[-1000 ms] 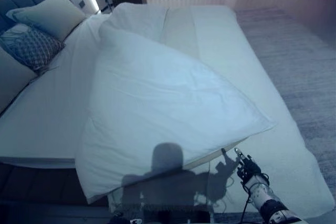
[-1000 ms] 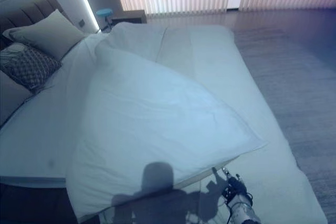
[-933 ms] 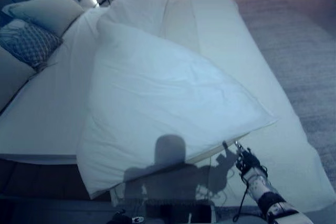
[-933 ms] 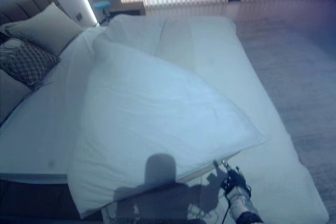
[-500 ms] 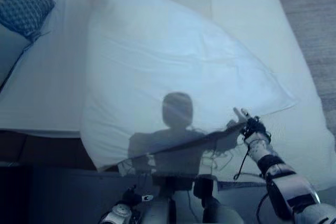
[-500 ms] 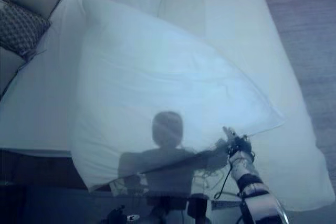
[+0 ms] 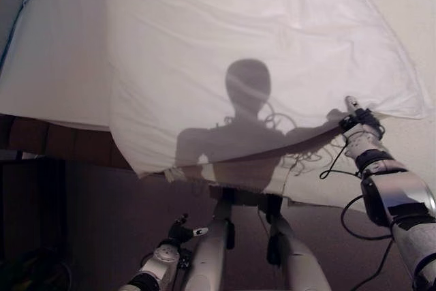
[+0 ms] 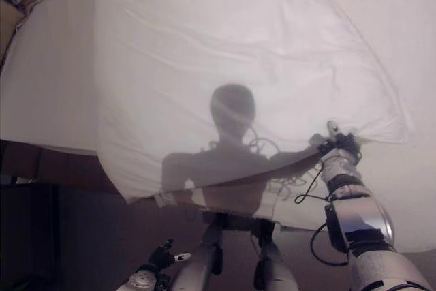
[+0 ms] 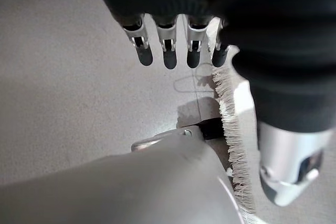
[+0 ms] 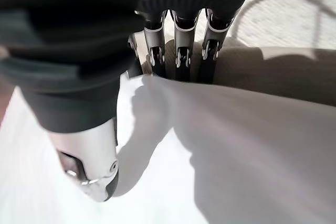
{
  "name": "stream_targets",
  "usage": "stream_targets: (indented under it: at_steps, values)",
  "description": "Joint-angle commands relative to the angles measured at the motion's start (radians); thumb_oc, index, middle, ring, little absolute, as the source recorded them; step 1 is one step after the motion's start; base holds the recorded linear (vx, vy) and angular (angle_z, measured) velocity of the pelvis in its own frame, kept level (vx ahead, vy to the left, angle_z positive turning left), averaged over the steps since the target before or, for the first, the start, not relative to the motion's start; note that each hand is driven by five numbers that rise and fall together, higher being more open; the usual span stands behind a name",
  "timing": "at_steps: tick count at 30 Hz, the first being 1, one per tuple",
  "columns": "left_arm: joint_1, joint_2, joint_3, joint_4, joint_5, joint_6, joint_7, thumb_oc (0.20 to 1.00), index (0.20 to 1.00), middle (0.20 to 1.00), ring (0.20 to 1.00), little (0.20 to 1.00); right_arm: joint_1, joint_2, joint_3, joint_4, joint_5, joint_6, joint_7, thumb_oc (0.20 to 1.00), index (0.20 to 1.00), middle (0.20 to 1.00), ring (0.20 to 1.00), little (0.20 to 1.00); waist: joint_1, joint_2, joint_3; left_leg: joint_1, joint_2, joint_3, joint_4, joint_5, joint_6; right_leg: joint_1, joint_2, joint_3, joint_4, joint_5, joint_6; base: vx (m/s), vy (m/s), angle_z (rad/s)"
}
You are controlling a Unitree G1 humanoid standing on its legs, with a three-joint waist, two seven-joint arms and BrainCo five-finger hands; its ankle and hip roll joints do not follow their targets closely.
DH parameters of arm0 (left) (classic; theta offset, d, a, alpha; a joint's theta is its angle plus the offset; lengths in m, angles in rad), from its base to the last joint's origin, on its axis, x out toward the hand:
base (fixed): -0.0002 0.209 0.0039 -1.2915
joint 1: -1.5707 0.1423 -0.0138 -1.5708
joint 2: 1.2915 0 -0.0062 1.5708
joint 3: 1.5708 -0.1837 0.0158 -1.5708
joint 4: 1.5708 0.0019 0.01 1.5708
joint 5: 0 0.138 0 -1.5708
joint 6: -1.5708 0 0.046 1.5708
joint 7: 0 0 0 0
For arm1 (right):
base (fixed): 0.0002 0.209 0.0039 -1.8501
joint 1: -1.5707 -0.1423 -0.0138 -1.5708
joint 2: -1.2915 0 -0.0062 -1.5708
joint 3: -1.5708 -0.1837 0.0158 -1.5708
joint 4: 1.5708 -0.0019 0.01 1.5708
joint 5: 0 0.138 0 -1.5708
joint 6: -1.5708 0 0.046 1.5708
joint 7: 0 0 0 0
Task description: Make the bed
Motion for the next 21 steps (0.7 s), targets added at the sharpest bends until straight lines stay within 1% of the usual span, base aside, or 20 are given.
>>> stream_targets:
  at_steps: [1, 2, 7, 10, 12, 14, 16, 18, 21]
  values:
    - [-0.031, -0.004, -0.065, -0.018, -0.019, -0.006, 0.014, 1.000, 1.000, 1.000, 1.000, 1.000, -0.115, -0.118, 0.069, -0.028, -0.049, -0.001, 0.008, 0.382, 0.382, 0.382, 0.382, 0.382, 0.011, -0.063, 0.035, 0.099, -0.094, 0.057, -0.008, -0.124, -0.023, -0.004, -0.089, 0.065, -0.028, 0.047, 0.135, 0.00, 0.000, 0.00]
    - [-0.037, -0.001, -0.066, -0.026, -0.016, -0.008, 0.014, 1.000, 1.000, 1.000, 1.000, 1.000, -0.127, -0.124, 0.081, -0.024, -0.064, 0.005, 0.015, 0.200, 0.200, 0.200, 0.200, 0.200, 0.011, -0.062, 0.038, 0.092, -0.096, 0.056, -0.008, -0.116, -0.022, -0.010, -0.091, 0.065, -0.029, 0.054, 0.135, 0.00, 0.000, 0.00]
    - [-0.054, 0.001, -0.068, -0.040, -0.026, -0.014, 0.012, 1.000, 1.000, 1.000, 1.000, 1.000, -0.143, -0.118, 0.095, -0.037, -0.049, 0.000, 0.033, 0.200, 0.200, 0.200, 0.200, 0.200, 0.004, -0.060, 0.044, 0.088, -0.100, 0.053, -0.008, -0.111, -0.025, -0.014, -0.094, 0.067, -0.029, 0.057, 0.136, -0.01, 0.003, 0.04]
    - [-0.065, 0.004, -0.068, -0.075, -0.062, -0.023, -0.001, 1.000, 1.000, 1.000, 1.000, 1.000, -0.140, -0.097, 0.093, -0.069, -0.014, -0.020, 0.042, 0.200, 0.200, 0.200, 0.200, 0.200, -0.002, -0.060, 0.047, 0.094, -0.100, 0.054, -0.008, -0.111, -0.027, -0.007, -0.095, 0.067, -0.029, 0.057, 0.136, 0.00, 0.002, 0.01]
    - [-0.063, 0.012, -0.073, -0.129, -0.100, -0.032, -0.019, 1.000, 1.000, 1.000, 1.000, 1.000, -0.134, -0.080, 0.095, -0.108, 0.010, -0.038, 0.047, 0.200, 0.200, 0.200, 0.200, 0.200, -0.009, -0.061, 0.049, 0.104, -0.102, 0.058, -0.008, -0.114, -0.029, 0.002, -0.097, 0.068, -0.028, 0.057, 0.136, 0.00, 0.000, 0.00]
    - [-0.057, 0.021, -0.081, -0.208, -0.161, -0.038, -0.053, 1.000, 1.000, 1.000, 1.000, 1.000, -0.120, -0.061, 0.090, -0.180, 0.045, -0.067, 0.055, 0.200, 0.200, 0.200, 0.200, 0.200, -0.018, -0.059, 0.050, 0.118, -0.105, 0.063, -0.008, -0.122, -0.031, 0.010, -0.099, 0.070, -0.027, 0.053, 0.138, -0.01, 0.017, 0.01]
    - [-0.049, 0.028, -0.096, -0.282, -0.239, -0.030, -0.089, 1.000, 1.000, 1.000, 1.000, 1.000, -0.102, -0.034, 0.086, -0.263, 0.071, -0.097, 0.056, 0.200, 0.200, 0.200, 0.200, 0.200, -0.028, -0.059, 0.050, 0.128, -0.106, 0.070, -0.008, -0.121, -0.029, 0.016, -0.104, 0.074, -0.027, 0.062, 0.139, -0.04, 0.060, 0.00]
    - [-0.054, 0.029, -0.120, -0.336, -0.305, -0.019, -0.118, 1.000, 1.000, 1.000, 1.000, 1.000, -0.090, -0.002, 0.096, -0.340, 0.080, -0.119, 0.058, 0.200, 0.200, 0.200, 0.200, 0.200, -0.043, -0.064, 0.046, 0.140, -0.104, 0.081, -0.008, -0.127, -0.026, 0.021, -0.105, 0.084, -0.026, 0.065, 0.141, -0.04, 0.070, 0.00]
    - [-0.091, 0.043, -0.180, -0.421, -0.388, 0.002, -0.154, 1.000, 1.000, 1.000, 1.000, 1.000, -0.064, 0.045, 0.122, -0.445, 0.088, -0.134, 0.063, 0.200, 0.200, 0.200, 0.200, 0.200, -0.066, -0.077, 0.044, 0.175, -0.100, 0.104, -0.008, -0.143, -0.018, 0.040, -0.103, 0.113, -0.024, 0.065, 0.145, -0.03, 0.067, -0.05]
